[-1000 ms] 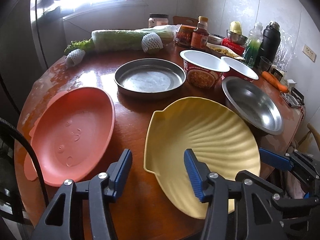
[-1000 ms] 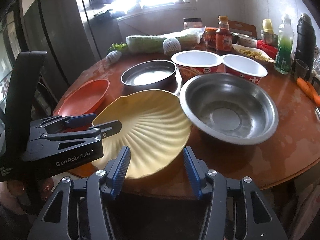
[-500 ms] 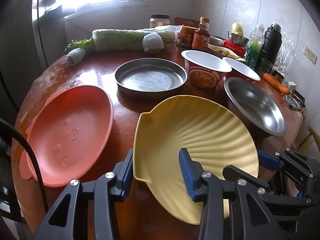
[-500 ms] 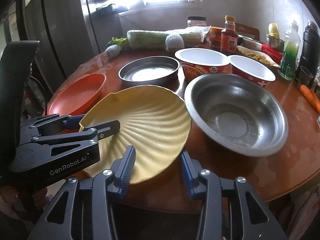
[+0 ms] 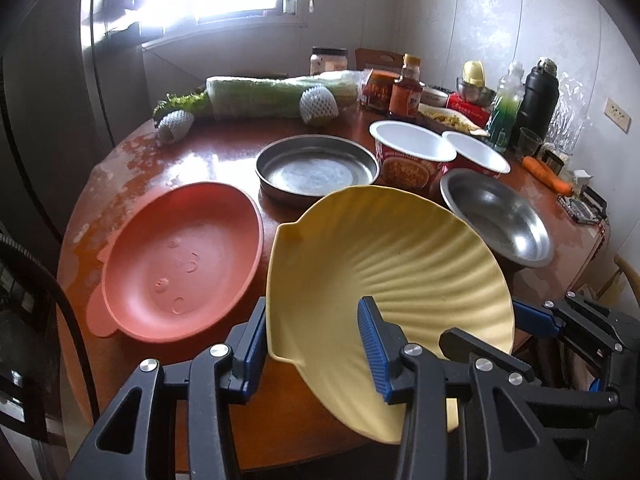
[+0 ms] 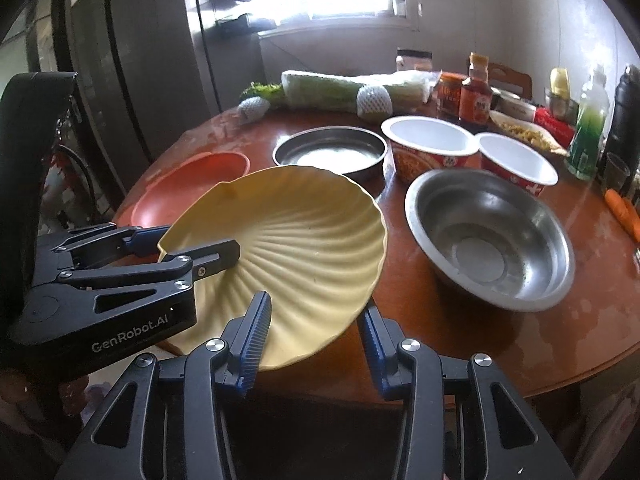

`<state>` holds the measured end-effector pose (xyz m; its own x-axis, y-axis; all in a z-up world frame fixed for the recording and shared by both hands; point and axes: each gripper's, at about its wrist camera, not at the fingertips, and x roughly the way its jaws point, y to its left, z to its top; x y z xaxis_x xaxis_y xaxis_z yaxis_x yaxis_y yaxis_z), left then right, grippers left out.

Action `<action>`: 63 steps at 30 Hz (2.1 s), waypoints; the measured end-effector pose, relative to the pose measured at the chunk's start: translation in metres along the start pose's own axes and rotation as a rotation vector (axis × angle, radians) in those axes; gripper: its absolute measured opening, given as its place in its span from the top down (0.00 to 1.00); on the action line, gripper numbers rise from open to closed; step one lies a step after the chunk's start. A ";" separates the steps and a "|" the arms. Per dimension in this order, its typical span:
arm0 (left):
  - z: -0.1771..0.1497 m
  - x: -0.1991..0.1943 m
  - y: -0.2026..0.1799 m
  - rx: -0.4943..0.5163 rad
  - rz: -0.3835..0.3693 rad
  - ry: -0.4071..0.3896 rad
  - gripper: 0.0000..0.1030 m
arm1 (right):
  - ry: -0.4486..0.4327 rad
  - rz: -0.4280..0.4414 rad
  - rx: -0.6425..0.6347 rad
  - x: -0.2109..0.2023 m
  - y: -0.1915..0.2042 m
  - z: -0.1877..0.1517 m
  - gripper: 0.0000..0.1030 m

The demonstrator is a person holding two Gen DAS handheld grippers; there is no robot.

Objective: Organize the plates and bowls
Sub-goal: 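Lift the yellow shell plate and carry it over the pink plate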

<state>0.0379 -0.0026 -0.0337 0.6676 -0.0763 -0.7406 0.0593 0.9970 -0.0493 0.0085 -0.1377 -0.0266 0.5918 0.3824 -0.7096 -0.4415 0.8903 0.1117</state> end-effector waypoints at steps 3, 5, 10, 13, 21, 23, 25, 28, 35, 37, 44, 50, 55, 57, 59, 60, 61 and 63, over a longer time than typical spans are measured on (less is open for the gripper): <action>0.003 -0.010 0.004 -0.009 0.006 -0.018 0.58 | -0.016 0.004 -0.010 -0.006 0.004 0.004 0.56; 0.005 -0.016 0.006 -0.014 0.014 -0.032 0.58 | -0.027 0.008 -0.020 -0.010 0.008 0.008 0.56; 0.013 -0.035 0.020 -0.034 0.041 -0.073 0.58 | -0.058 0.024 -0.043 -0.018 0.021 0.021 0.56; 0.020 -0.047 0.034 -0.055 0.060 -0.099 0.58 | -0.081 0.042 -0.062 -0.021 0.032 0.034 0.56; 0.043 -0.062 0.077 -0.099 0.123 -0.140 0.57 | -0.127 0.091 -0.126 -0.013 0.070 0.074 0.55; 0.048 -0.062 0.089 -0.108 0.131 -0.147 0.57 | -0.135 0.102 -0.138 -0.009 0.079 0.084 0.55; 0.051 -0.060 0.098 -0.113 0.141 -0.142 0.57 | -0.137 0.108 -0.145 -0.004 0.085 0.091 0.55; 0.054 -0.054 0.111 -0.124 0.150 -0.131 0.57 | -0.129 0.118 -0.148 0.008 0.094 0.101 0.55; 0.044 -0.023 0.128 -0.147 0.141 -0.070 0.57 | -0.077 0.129 -0.136 0.037 0.102 0.098 0.55; 0.040 -0.016 0.129 -0.149 0.139 -0.059 0.57 | -0.058 0.128 -0.133 0.045 0.102 0.096 0.55; 0.034 0.010 0.130 -0.137 0.154 -0.016 0.57 | -0.018 0.118 -0.118 0.067 0.097 0.090 0.56; 0.032 0.019 0.130 -0.118 0.188 -0.013 0.57 | 0.015 0.111 -0.114 0.082 0.094 0.087 0.56; 0.032 0.018 0.136 -0.122 0.194 -0.018 0.57 | 0.022 0.109 -0.111 0.089 0.094 0.087 0.55; 0.033 0.015 0.138 -0.128 0.189 -0.032 0.57 | 0.023 0.107 -0.113 0.091 0.095 0.087 0.55; 0.034 0.014 0.141 -0.129 0.196 -0.043 0.57 | 0.018 0.098 -0.123 0.094 0.097 0.087 0.55; 0.035 0.014 0.142 -0.129 0.202 -0.043 0.57 | 0.016 0.096 -0.128 0.096 0.098 0.087 0.55; 0.036 0.014 0.144 -0.129 0.208 -0.041 0.57 | 0.016 0.096 -0.128 0.099 0.099 0.088 0.55; 0.038 0.016 0.147 -0.129 0.224 -0.039 0.57 | 0.018 0.093 -0.139 0.104 0.103 0.088 0.55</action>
<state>0.0854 0.1421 -0.0274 0.6818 0.1490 -0.7162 -0.1867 0.9821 0.0266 0.0841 0.0154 -0.0271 0.5328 0.4557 -0.7131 -0.5835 0.8081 0.0805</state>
